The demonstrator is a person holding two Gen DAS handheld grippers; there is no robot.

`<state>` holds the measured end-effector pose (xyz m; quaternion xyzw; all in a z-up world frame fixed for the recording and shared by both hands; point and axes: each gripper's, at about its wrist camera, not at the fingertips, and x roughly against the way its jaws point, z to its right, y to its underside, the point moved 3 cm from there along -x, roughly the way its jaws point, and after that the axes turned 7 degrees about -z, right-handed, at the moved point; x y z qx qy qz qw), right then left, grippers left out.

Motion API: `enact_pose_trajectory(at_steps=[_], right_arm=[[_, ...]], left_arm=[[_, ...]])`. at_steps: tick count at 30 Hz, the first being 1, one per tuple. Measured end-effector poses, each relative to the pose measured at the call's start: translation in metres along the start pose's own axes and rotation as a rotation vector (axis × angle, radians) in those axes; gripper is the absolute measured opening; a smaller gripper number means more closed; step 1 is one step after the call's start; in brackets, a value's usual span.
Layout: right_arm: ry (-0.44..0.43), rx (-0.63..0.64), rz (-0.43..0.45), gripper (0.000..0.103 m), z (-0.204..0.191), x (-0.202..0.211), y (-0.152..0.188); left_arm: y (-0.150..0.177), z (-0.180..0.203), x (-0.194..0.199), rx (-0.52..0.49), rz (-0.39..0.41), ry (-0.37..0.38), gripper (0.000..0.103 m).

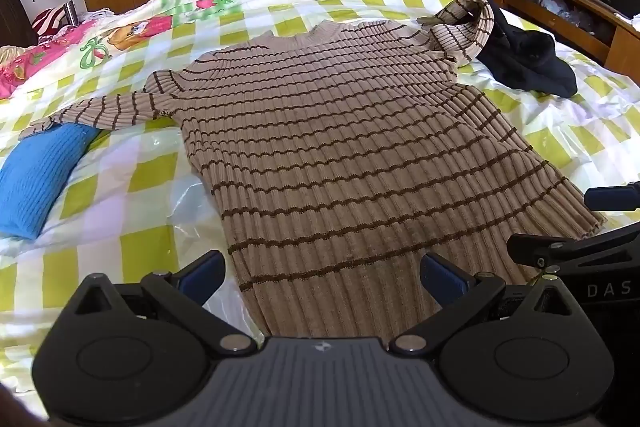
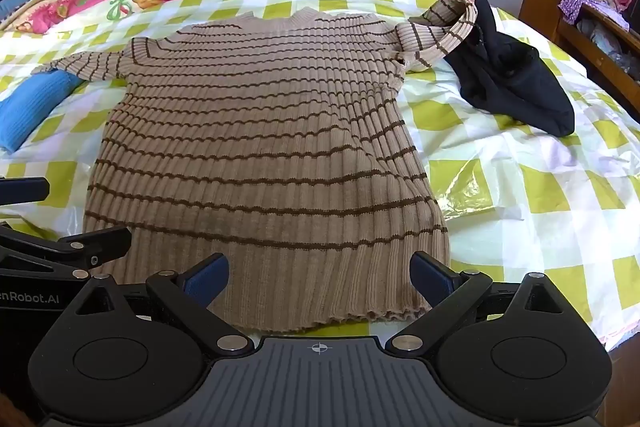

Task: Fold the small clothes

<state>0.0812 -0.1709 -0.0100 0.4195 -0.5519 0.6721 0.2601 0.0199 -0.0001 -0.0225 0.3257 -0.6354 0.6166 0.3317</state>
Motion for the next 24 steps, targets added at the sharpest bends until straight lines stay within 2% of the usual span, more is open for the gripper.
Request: enact_pose_trajectory(at_steps=[8,24], right_arm=[[0.014,0.008,-0.01,0.098,-0.0014,-0.001,0.0004],[0.021,0.014,-0.044,0.098,-0.0016,-0.0064,0.0032]], left_arm=[[0.0052,-0.0037,0.0,0.006,-0.005,0.011,0.103],[0.005,0.0012,-0.0079,-0.003,-0.064,0.002,0.103]])
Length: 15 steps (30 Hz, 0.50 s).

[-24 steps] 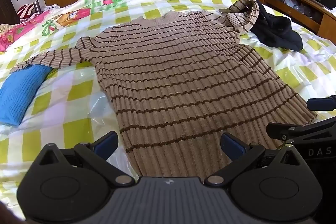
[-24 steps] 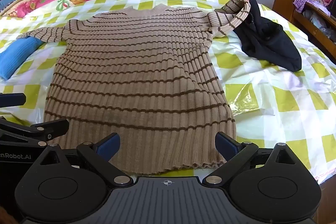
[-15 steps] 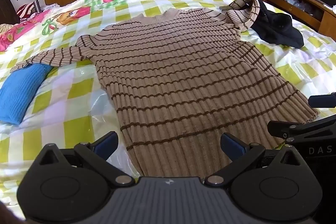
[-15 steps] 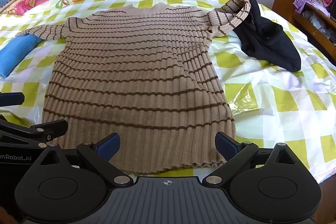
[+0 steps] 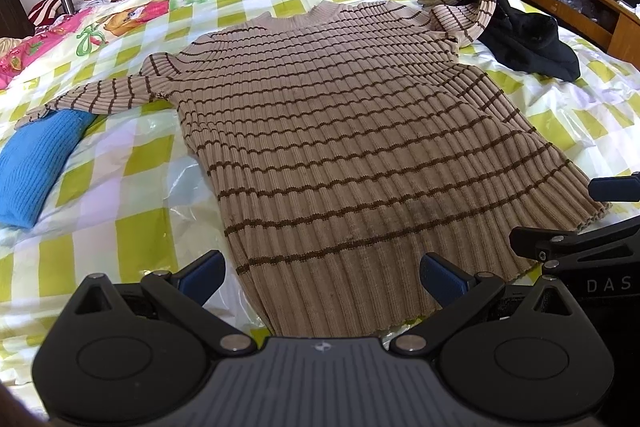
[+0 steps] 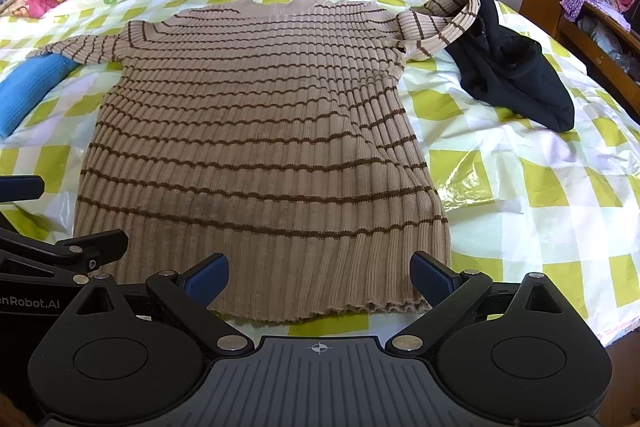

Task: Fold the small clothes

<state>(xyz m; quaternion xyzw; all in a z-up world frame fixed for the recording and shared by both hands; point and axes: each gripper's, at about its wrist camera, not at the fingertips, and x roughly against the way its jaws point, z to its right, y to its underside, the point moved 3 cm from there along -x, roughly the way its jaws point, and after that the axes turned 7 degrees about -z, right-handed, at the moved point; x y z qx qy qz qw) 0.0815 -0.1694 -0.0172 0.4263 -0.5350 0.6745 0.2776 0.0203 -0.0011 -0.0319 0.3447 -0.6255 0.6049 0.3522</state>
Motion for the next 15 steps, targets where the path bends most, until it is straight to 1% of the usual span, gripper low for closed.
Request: enact_pose_trajectory(at_steps=[15], right_arm=[[0.003,0.002,-0.004,0.098,-0.0001,-0.0012,0.0002]], left_arm=[[-0.0001,0.0006,-0.0014,0.0,-0.004,0.0,0.103]])
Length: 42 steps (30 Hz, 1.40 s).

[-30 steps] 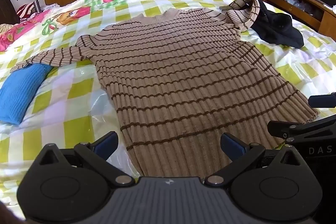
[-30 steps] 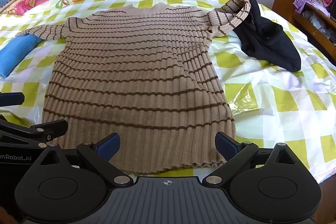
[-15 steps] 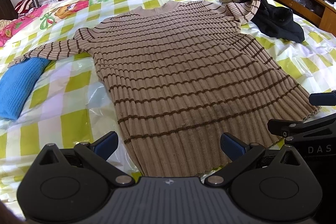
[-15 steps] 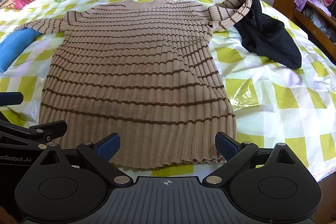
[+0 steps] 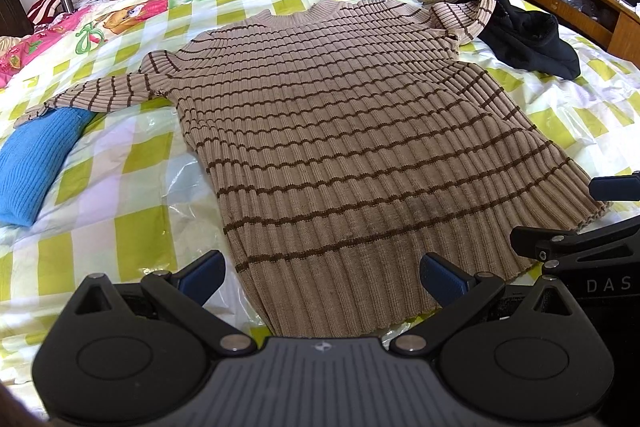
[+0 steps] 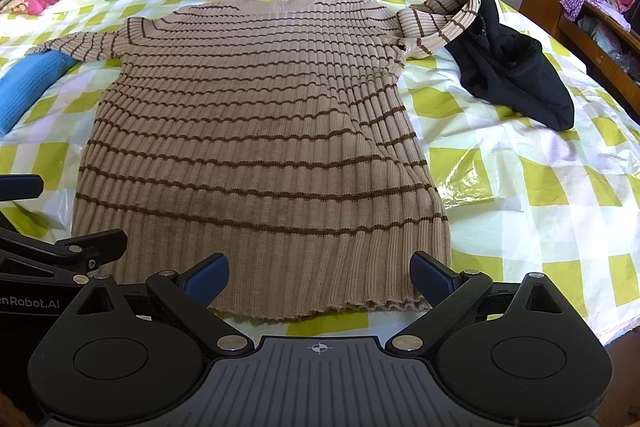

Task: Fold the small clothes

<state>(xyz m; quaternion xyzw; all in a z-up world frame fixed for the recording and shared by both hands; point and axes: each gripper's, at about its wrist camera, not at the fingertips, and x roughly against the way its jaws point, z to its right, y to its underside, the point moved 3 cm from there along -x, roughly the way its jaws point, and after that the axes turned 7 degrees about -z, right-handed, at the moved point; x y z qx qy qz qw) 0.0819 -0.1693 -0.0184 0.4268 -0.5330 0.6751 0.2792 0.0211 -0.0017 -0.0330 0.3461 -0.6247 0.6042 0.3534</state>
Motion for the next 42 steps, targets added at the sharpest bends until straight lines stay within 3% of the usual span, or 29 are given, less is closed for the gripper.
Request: enact_pose_trajectory(at_steps=[42], right_arm=[[-0.005,0.005,-0.002,0.098,-0.001,-0.002,0.0015]], left_arm=[[0.0066,0.0019,-0.0034,0.009,-0.008,0.005,0.103]])
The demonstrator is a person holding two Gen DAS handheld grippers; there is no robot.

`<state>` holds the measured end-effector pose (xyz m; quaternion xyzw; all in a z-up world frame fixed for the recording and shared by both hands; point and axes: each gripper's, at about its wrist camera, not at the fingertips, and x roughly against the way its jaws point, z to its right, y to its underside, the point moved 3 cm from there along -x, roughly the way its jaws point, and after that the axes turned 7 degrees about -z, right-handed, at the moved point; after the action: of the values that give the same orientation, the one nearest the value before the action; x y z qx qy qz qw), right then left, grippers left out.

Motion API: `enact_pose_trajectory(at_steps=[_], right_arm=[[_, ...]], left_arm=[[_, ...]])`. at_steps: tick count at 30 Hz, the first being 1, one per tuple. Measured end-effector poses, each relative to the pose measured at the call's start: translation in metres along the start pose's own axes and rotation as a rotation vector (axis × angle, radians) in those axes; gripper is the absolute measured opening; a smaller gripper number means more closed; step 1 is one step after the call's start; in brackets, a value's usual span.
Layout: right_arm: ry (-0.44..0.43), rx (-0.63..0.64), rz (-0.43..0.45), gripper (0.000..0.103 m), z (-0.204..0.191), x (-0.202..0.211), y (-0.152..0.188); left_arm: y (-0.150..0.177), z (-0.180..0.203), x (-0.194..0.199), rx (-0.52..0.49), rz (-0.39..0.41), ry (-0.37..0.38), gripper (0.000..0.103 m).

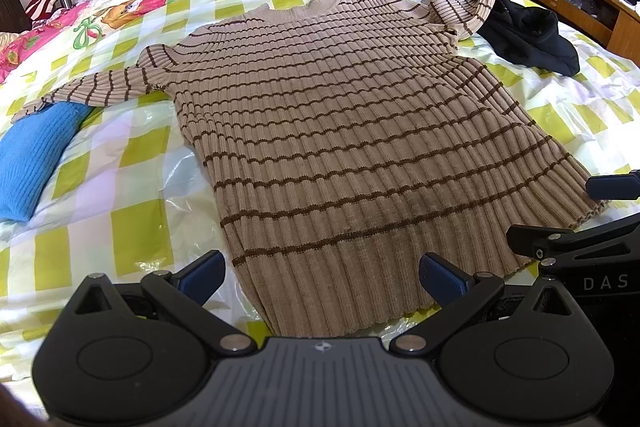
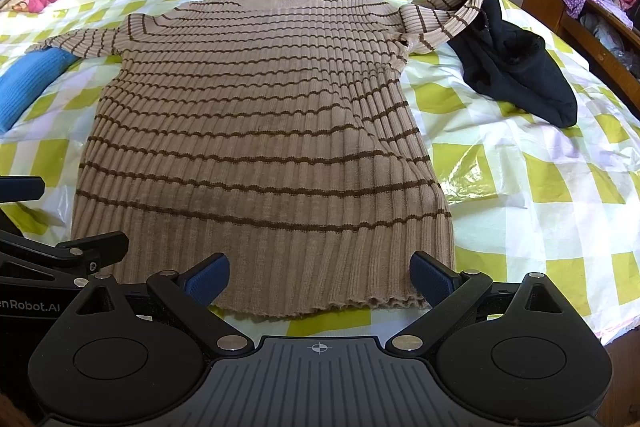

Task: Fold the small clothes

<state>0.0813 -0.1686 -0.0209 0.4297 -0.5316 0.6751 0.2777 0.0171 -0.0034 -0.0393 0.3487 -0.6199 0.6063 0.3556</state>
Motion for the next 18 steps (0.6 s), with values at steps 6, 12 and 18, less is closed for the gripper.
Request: enact_pose_trajectory(at_steps=[6,12,18], right_arm=[[-0.008,0.003,-0.01,0.098,-0.001,-0.003,0.0],[-0.034,0.052,-0.002,0.097,-0.011,0.001,-0.003],[-0.148,0.229,0.032,0.097,-0.045,0.009,-0.005]], left_arm=[[-0.002,-0.002,0.0,0.001,-0.015,-0.001,0.103],[0.0,-0.015,0.005,-0.022,-0.02,-0.038,0.103],[0.014,-0.052,0.012,-0.005,-0.059,-0.116,0.103]])
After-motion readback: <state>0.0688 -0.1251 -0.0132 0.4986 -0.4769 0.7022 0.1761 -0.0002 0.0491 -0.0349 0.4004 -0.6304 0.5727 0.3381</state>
